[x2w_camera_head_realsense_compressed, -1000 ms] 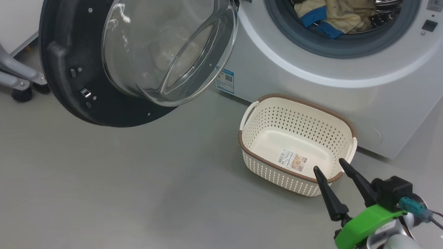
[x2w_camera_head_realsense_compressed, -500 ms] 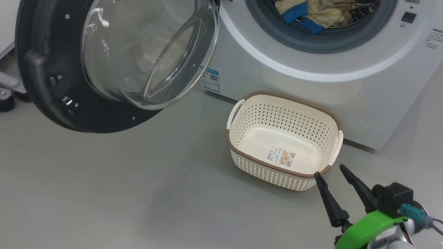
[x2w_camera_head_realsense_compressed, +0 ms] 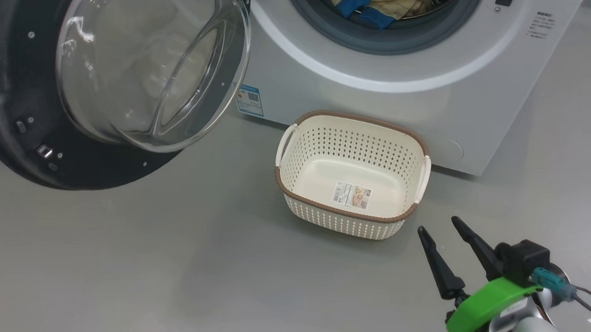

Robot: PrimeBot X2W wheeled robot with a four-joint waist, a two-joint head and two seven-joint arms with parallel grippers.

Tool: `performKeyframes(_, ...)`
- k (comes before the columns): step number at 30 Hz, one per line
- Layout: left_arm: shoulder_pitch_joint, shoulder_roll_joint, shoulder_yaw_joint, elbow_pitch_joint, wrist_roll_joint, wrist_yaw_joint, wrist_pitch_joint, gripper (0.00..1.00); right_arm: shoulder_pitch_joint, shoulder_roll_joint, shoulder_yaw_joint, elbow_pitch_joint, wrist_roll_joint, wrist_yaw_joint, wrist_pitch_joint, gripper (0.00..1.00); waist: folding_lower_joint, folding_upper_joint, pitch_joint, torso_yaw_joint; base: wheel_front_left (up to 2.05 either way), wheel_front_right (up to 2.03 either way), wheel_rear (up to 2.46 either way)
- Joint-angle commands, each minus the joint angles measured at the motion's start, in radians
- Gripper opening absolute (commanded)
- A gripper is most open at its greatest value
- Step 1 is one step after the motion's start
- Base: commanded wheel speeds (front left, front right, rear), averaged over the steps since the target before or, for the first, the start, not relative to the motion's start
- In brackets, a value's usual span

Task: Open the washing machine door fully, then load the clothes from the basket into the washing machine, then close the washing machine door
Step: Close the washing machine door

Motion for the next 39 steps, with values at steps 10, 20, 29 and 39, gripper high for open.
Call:
performKeyframes(10,-0.15,0.079,-0.02,-0.03,-0.037,0.094,0.093,0.0,-0.065,-0.027,0.032,-0.025,-0.004,0.002,-0.01,1.0,0.0,0.0,0.035,-0.051,0.0,0.0,0.0)
performKeyframes(20,-0.159,0.02,-0.005,-0.181,-0.087,0.232,0.169,0.0,-0.085,-0.046,0.038,-0.024,-0.006,0.002,-0.01,1.0,0.0,0.0,0.081,-0.113,0.0,0.0,0.0)
performKeyframes(29,-0.141,-0.03,0.024,-0.318,-0.14,0.336,0.237,0.0,-0.105,-0.06,0.037,-0.027,-0.009,0.002,-0.01,1.0,0.0,0.0,0.126,-0.161,0.0,0.0,0.0)
performKeyframes(39,-0.166,-0.019,0.037,-0.271,-0.158,0.361,0.252,0.0,-0.127,-0.077,0.046,-0.028,-0.009,0.002,-0.01,1.0,0.0,0.0,0.162,-0.201,0.0,0.0,0.0)
